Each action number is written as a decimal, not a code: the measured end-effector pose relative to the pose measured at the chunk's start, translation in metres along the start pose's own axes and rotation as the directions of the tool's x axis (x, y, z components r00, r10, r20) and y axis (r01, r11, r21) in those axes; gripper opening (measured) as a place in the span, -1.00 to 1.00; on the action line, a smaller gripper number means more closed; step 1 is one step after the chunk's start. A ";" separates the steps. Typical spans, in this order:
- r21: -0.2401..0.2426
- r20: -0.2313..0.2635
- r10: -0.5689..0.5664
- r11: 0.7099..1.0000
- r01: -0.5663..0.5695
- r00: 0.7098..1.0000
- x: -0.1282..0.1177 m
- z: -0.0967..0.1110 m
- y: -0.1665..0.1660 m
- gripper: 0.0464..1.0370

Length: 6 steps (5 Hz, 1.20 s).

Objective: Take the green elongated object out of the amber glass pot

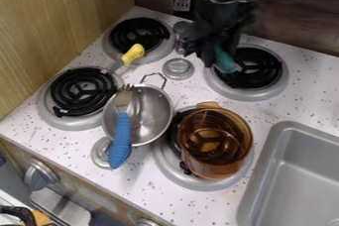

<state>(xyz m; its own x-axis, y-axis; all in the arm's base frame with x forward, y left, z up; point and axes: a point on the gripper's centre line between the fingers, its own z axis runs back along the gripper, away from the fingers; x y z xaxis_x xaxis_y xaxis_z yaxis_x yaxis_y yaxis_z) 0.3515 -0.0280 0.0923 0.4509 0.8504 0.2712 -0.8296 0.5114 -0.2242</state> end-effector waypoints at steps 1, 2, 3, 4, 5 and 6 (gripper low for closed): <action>-0.034 0.042 0.032 0.999 -0.030 0.999 0.008 -0.017 -0.006 -0.21; -0.103 0.056 0.085 0.992 -0.079 0.995 0.024 -0.031 -0.014 -0.21; -0.214 0.110 0.090 0.975 -0.065 0.990 0.036 -0.049 -0.024 -0.21; -0.298 0.155 0.099 0.953 -0.049 0.983 0.055 -0.063 -0.029 -0.21; -0.342 0.153 0.107 0.938 -0.048 0.982 0.062 -0.077 -0.029 -0.21; -0.359 0.142 0.085 0.933 -0.029 0.986 0.073 -0.087 -0.030 -0.21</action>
<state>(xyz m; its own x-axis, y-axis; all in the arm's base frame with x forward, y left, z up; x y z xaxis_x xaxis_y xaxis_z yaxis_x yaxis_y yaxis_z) 0.4378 0.0300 0.0376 0.3271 0.8648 0.3811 -0.6686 0.4967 -0.5534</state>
